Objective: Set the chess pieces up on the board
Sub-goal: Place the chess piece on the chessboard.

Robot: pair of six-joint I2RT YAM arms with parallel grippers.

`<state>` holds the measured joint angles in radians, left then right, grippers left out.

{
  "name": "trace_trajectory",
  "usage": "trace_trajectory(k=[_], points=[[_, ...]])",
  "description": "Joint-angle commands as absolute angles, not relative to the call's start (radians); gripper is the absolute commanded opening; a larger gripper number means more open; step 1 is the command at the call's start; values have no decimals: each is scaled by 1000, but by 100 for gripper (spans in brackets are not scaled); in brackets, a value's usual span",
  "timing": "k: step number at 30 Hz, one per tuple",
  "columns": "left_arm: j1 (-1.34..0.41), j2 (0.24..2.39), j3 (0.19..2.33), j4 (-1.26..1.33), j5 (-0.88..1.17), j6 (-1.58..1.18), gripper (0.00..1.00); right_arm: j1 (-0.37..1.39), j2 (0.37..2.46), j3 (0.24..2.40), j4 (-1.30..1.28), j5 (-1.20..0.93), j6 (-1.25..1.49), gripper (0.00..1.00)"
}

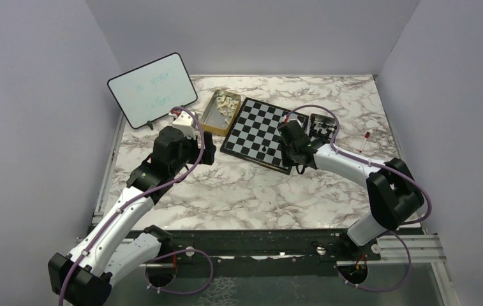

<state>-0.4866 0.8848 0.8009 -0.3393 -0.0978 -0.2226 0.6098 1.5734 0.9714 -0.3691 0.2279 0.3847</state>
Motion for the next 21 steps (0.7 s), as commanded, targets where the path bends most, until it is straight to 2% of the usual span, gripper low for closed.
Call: trace_trajectory(k=[1,21], points=[[-488,871,794,-327,-105,-215,99,618,1595,965,-344,265,393,17],[-489,870,792,-327,-106,-215,99,618,1621,970,-339,270,397,18]])
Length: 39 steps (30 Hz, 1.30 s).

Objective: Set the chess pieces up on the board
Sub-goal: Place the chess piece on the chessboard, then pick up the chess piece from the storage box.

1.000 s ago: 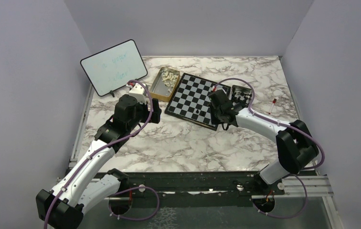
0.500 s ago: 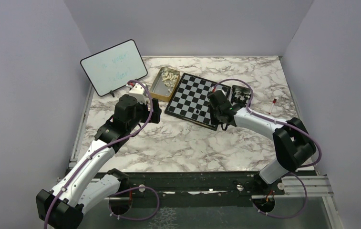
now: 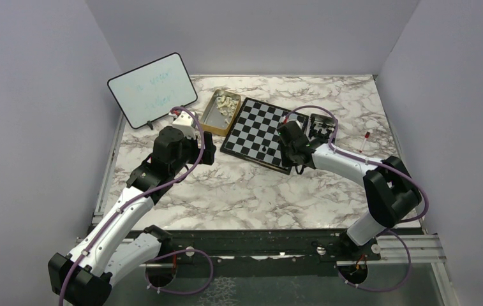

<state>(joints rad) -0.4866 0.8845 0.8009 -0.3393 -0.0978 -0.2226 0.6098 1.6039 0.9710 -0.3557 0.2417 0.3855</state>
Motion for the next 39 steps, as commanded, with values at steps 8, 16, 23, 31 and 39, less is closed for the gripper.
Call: trace_trajectory(k=[8,16,23,31,39], points=[[-489,869,793,-327,-106,-215,99,618,1619,979,-348,265,397,26],[-489,886,795,-328,-97,-215,99,618,1617,1005,-357,253,386,37],[-489,880,793,-322,-83,-218,99,617,1580,1064,-401,255,371,41],[-489,869,792,-324,-72,-219,99,614,1518,1126,-452,350,340,37],[-489,865,791,-324,-62,-222,99,499,1496,1158,-438,390,273,36]])
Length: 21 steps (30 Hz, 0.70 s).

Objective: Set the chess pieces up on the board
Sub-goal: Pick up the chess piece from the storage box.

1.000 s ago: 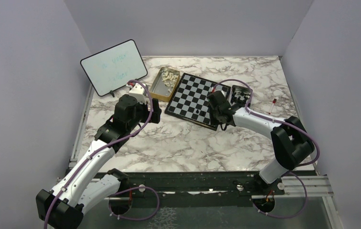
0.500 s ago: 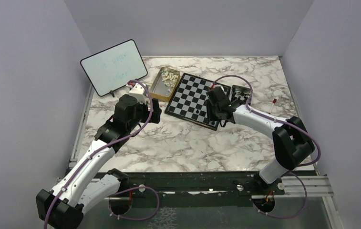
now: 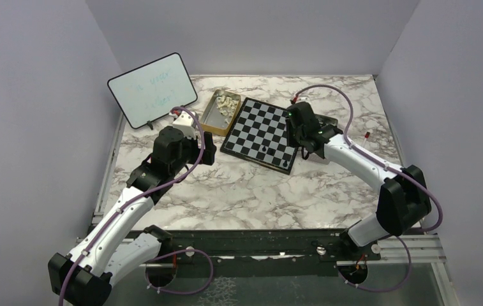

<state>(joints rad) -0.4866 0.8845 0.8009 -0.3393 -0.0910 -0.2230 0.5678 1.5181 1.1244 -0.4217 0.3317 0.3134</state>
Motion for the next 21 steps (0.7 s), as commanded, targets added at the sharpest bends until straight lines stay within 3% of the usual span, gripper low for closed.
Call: trace_trajectory(k=[1,10,21], points=[[-489,864,791,-323,-61,-222,99,468,1496,1159,-433,384,268,36],[-489,857,790,-323,-68,-221,99,268,1560,1180,-394,390,196,35],[-488,855,789,-323,-69,-219,99,216,1756,1270,-290,431,118,34]])
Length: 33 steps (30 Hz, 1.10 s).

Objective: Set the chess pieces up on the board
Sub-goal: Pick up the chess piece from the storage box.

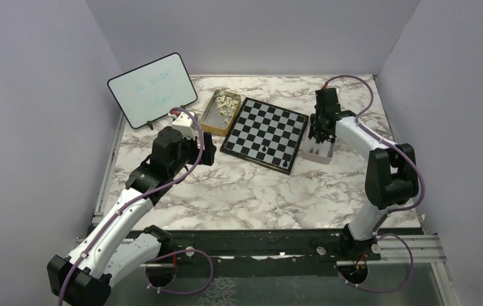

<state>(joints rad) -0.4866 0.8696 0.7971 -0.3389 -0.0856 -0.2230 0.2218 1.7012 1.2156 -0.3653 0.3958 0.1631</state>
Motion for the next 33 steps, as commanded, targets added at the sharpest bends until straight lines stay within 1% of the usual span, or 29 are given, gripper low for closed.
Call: trace_trajectory(k=[1,8,13,33], points=[[-489,854,790,-324,-69,-219,99,214,1776,1282,-280,436,109,34],[-489,857,789,-324,-73,-217,99,209,1883,1319,-184,483,9,35],[-489,861,790,-324,-77,-215,99,202,1939,1359,-211,505,9,34],[-489,866,790,-324,-77,-216,99,201,2009,1368,-173,691,-143,34]])
